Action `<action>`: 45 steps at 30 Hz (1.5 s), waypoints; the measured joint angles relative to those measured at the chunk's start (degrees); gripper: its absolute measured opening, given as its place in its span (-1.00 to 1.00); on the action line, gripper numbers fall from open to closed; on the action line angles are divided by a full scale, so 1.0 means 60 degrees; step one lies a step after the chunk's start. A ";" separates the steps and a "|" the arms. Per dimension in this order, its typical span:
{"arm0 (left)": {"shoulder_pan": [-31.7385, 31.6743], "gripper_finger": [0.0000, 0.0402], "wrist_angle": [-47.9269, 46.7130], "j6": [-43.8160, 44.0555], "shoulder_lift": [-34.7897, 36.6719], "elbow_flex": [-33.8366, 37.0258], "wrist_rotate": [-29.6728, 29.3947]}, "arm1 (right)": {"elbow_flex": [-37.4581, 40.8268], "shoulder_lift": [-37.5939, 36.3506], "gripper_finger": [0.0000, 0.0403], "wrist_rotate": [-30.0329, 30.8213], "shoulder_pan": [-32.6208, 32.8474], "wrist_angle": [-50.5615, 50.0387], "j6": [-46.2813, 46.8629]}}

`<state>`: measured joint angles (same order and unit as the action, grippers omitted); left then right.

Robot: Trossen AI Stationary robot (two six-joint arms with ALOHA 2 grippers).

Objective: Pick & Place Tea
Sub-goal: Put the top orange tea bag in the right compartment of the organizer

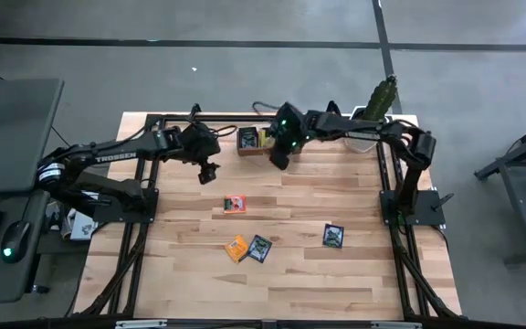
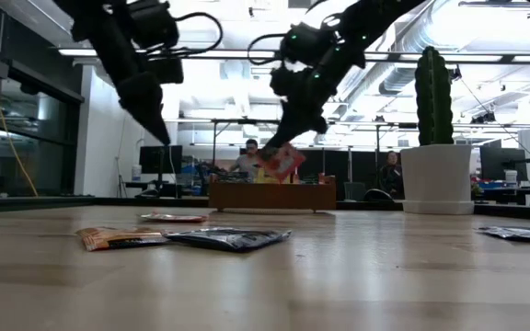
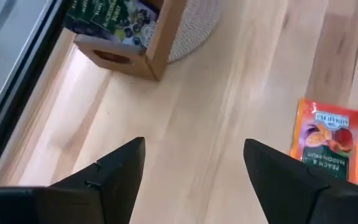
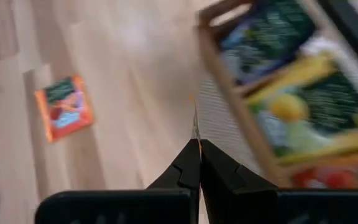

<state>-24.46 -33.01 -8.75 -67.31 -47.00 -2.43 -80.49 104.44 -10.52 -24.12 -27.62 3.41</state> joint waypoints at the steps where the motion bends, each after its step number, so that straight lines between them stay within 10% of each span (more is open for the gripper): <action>1: -0.0061 0.35 0.0107 0.0021 0.0137 0.0188 0.0076 | 0.0000 -0.0116 -1.00 0.0057 -0.0131 -0.0082 -0.0123; 20: -0.0111 0.35 0.3273 0.0484 0.1910 0.2330 0.2561 | 0.4840 -0.2282 -1.00 -0.0351 -0.2044 0.6609 0.0699; 45: -0.0111 0.35 0.3911 0.0594 0.1829 0.2335 0.3106 | 0.5588 -0.1756 -1.00 -0.0068 -0.2396 0.7631 0.0675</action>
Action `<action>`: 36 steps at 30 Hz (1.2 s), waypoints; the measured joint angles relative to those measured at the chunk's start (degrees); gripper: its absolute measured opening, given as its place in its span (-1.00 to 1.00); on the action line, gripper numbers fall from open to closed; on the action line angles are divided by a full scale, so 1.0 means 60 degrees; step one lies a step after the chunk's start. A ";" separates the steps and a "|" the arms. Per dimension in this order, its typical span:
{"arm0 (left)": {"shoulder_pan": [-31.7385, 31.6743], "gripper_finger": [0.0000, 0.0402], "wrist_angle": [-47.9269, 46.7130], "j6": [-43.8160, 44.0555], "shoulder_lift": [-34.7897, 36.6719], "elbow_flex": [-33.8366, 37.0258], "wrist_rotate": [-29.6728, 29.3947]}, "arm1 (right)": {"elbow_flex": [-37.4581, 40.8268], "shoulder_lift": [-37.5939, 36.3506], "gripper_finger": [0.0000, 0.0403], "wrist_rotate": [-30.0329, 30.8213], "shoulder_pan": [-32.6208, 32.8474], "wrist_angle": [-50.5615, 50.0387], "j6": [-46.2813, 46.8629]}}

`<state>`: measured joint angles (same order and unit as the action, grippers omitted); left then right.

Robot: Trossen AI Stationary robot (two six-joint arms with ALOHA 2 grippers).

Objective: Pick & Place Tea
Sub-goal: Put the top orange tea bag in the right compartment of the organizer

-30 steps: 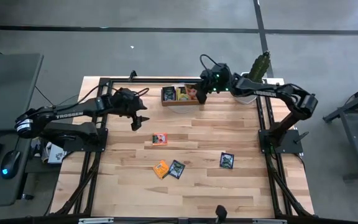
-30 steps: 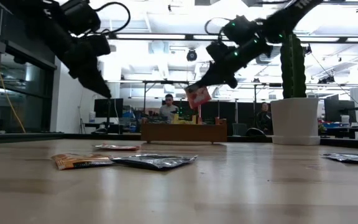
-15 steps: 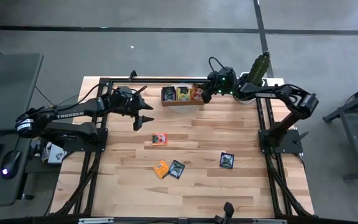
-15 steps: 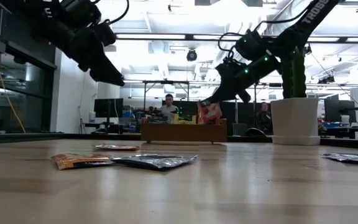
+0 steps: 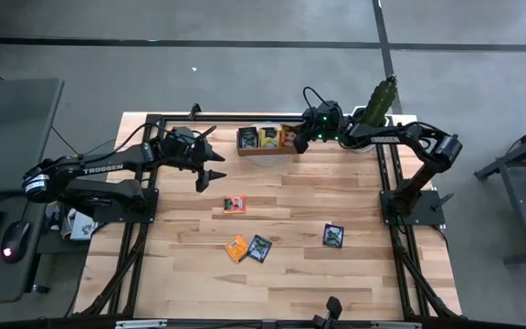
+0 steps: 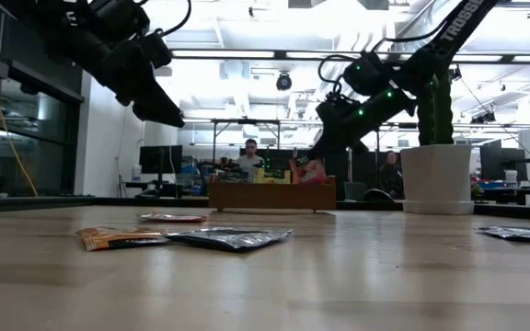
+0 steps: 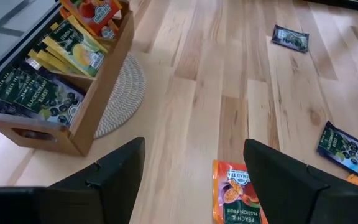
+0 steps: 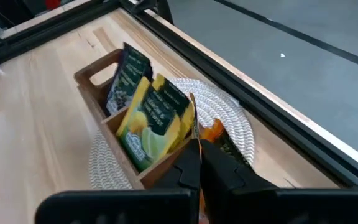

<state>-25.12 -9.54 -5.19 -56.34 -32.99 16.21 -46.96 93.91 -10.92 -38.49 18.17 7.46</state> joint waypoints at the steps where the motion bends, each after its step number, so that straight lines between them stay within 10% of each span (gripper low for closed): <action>1: 0.0000 0.35 0.0000 0.0003 0.0000 0.0000 0.0004 | 0.0000 0.0000 -1.00 0.0001 -0.0001 -0.0012 0.0004; 24: 0.0000 0.35 -0.0007 -0.0016 0.0000 0.0000 0.0007 | 0.0000 -0.0109 -0.37 0.0515 0.0006 -0.0003 0.0723; 36: 0.0000 0.35 -0.0484 -0.0097 0.0000 0.0320 0.0123 | -0.0015 -0.1238 -0.44 -0.0756 0.1276 0.0103 0.1217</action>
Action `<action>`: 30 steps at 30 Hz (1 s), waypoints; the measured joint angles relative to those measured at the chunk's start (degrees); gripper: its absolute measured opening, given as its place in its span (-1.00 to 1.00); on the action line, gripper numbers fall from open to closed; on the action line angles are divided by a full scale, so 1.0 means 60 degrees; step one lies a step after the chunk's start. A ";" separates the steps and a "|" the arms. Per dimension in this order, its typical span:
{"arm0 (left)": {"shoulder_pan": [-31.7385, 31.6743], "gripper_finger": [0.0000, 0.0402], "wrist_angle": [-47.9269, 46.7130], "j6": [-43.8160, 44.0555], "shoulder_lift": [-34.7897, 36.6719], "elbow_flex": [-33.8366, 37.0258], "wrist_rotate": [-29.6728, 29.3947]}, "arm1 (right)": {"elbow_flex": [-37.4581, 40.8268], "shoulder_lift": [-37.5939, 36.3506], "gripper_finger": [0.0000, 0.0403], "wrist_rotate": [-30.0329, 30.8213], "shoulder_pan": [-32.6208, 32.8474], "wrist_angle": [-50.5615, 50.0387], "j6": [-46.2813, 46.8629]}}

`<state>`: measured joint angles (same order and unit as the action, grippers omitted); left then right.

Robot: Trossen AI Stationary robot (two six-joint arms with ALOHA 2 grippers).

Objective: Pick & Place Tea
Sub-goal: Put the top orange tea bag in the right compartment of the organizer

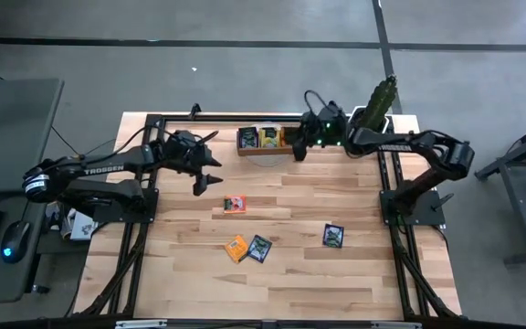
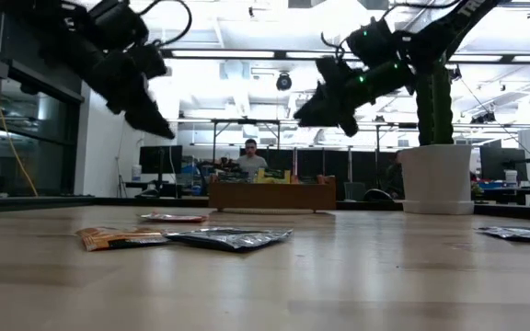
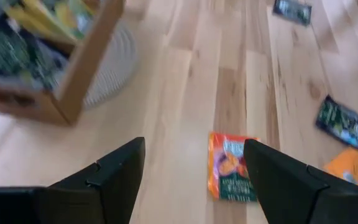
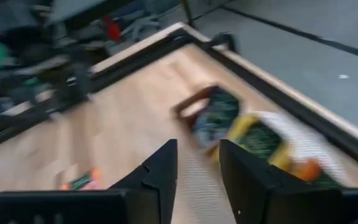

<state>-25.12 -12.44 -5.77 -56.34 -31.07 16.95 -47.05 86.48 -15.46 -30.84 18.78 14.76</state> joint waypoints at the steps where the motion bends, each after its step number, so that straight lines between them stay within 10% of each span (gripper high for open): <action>1: 0.0000 0.35 0.0021 0.0050 0.0000 0.0143 0.0049 | -0.0007 -0.0004 -0.46 0.0043 0.0267 0.0001 0.0062; 10: 0.0414 0.35 0.1614 0.1536 0.0261 0.1637 0.0714 | -0.0320 0.0039 -0.66 0.1360 0.2673 -0.0014 0.0382; 16: 0.1741 0.35 0.1760 0.2359 0.0382 0.2071 -0.0078 | -0.0705 0.0709 -0.97 0.1571 0.3523 -0.0052 0.0357; 30: 0.3901 0.35 0.1735 0.7326 0.0342 0.2317 -0.2430 | -0.3683 0.4381 -1.00 0.1003 0.4428 -0.1733 0.0251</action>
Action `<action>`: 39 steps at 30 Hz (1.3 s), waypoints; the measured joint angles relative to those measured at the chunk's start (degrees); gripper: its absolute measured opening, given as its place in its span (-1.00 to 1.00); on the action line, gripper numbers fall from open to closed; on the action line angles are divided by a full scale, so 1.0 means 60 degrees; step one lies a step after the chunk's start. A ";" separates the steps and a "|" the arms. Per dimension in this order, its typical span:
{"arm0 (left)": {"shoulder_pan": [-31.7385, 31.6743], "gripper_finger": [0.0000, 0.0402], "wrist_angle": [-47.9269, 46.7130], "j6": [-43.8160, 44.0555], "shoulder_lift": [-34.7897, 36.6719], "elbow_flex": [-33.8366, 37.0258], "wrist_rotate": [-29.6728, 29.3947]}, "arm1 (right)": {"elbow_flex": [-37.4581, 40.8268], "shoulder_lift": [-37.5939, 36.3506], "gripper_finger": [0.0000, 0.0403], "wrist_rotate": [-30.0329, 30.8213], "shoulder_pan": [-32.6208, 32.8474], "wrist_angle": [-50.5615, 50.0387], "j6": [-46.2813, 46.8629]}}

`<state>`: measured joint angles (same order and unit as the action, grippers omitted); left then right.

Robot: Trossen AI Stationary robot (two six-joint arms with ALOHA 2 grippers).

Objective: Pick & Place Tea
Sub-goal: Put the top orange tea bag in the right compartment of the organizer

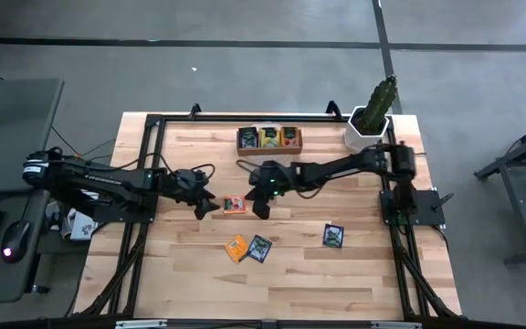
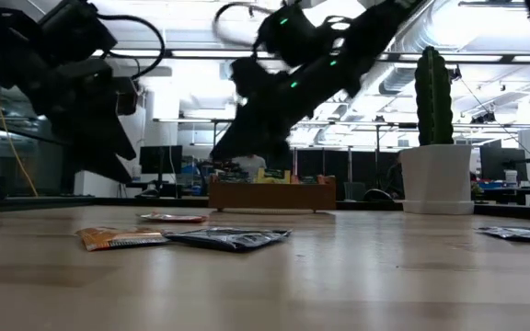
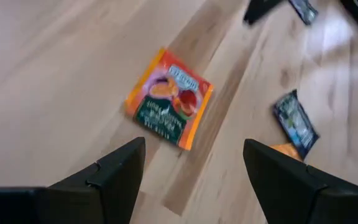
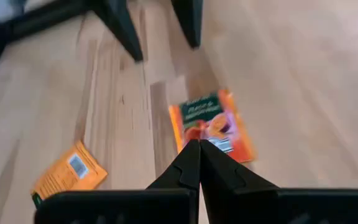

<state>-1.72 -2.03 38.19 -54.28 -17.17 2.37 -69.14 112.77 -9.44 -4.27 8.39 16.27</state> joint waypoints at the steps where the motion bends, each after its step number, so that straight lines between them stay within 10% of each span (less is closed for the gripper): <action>1: 0.0000 0.35 -0.0085 0.0417 0.0000 0.0000 -0.0027 | -0.0267 0.0253 -1.00 -0.0129 0.0020 -0.0246 -0.0061; 39: -0.0022 0.35 0.0744 0.3736 -0.1949 -0.0007 -0.0081 | -0.1774 0.2023 -1.00 -0.0570 0.0084 -0.1510 -0.0539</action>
<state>-1.85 2.43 60.61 -65.98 -17.21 1.88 -79.79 124.91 -12.87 -3.77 -0.67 13.04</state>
